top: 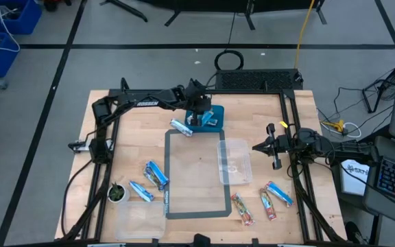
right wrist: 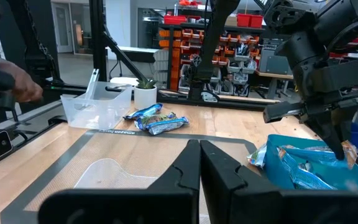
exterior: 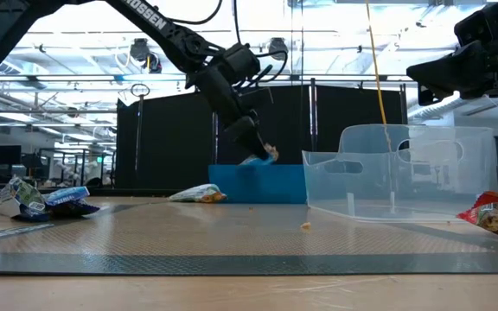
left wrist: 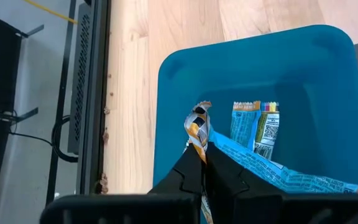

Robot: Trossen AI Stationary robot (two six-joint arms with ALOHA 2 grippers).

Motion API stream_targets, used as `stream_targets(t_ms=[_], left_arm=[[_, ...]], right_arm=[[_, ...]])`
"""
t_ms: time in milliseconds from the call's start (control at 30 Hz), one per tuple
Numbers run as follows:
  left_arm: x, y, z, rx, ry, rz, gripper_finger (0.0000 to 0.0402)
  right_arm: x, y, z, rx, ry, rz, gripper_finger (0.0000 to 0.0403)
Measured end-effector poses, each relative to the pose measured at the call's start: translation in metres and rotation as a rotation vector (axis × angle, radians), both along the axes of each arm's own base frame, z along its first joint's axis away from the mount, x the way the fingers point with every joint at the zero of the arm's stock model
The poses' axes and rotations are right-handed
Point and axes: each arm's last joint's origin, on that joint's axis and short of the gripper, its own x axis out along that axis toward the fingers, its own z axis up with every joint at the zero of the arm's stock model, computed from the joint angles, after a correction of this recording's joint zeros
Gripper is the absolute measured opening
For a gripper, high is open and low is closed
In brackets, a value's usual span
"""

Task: Pick and place Granola Bars by type
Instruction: Put the orange granola bar into the blue bin

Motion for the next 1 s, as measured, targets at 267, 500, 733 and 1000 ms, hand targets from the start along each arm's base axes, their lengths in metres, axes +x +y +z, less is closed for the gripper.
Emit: stream_targets(t_ms=[267, 500, 733, 1000], left_arm=[[0.0004, -0.0008, 0.0000, -0.010, -0.004, 0.009, 0.0013], [0.0014, -0.0017, 0.0006, -0.047, -0.027, 0.053, 0.0013], [0.0025, -0.0026, 0.0011, -0.182, -0.087, 0.205, 0.0041], [0.0039, -0.0010, 0.0029, -0.193, -0.124, 0.264, 0.0125]], right_arm=[[0.0000, 0.0000, 0.0000, 0.000, 0.000, 0.000, 0.0004], [0.0000, 0.0000, 0.0000, 0.000, 0.000, 0.000, 0.0004], [0.0000, 0.0000, 0.0000, 0.000, 0.000, 0.000, 0.0004], [0.0000, 0.0000, 0.0000, 0.000, 0.000, 0.000, 0.0004]])
